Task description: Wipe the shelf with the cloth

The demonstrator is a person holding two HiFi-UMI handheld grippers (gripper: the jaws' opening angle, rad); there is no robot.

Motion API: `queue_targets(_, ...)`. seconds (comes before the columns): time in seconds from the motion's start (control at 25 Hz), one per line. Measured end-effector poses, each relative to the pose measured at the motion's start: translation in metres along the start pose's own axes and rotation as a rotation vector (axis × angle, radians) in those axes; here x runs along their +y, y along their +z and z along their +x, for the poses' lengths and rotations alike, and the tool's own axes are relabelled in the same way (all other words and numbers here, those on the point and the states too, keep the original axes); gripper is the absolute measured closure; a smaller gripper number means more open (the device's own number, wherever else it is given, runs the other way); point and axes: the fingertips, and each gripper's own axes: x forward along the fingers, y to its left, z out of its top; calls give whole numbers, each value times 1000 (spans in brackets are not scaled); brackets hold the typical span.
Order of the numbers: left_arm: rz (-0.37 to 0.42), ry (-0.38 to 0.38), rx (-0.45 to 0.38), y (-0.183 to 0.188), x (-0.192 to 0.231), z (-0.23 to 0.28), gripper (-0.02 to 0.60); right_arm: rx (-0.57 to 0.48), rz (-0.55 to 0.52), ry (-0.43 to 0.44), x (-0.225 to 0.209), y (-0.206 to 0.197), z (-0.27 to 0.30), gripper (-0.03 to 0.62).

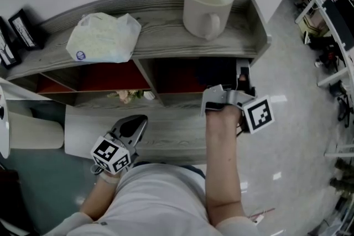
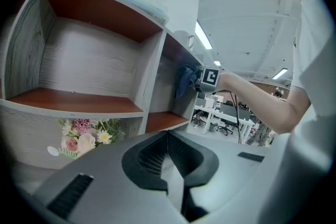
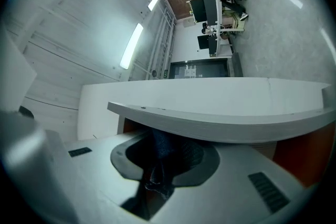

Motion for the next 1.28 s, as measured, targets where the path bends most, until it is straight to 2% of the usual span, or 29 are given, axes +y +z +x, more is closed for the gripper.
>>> queue_targets(0.2,-4,28,-6,1,11,-3,566,-26,-15,-19,-19,-2,11,510)
queue_targets(0.48,-24,58,-15,3,21,-4,566,-60,-36,-93,-65,-4,18,505)
queue_targets(0.92,-37,87,-16,1,26,-10,566,-88,8,-303,-151,-13,-4,503)
queue_targets(1.04,-36,90,-16,1,24,-13,566,-104,48,-371,-171,-17,-16,503)
queue_targets(1.16,-36,93,-20,1,23,-17,566,-115,67,-433,-187,-19,-32,503)
queue_targets(1.28,-36,100,-25,0,23,-22,566,-121,77,-460,-192,-19,-41,503)
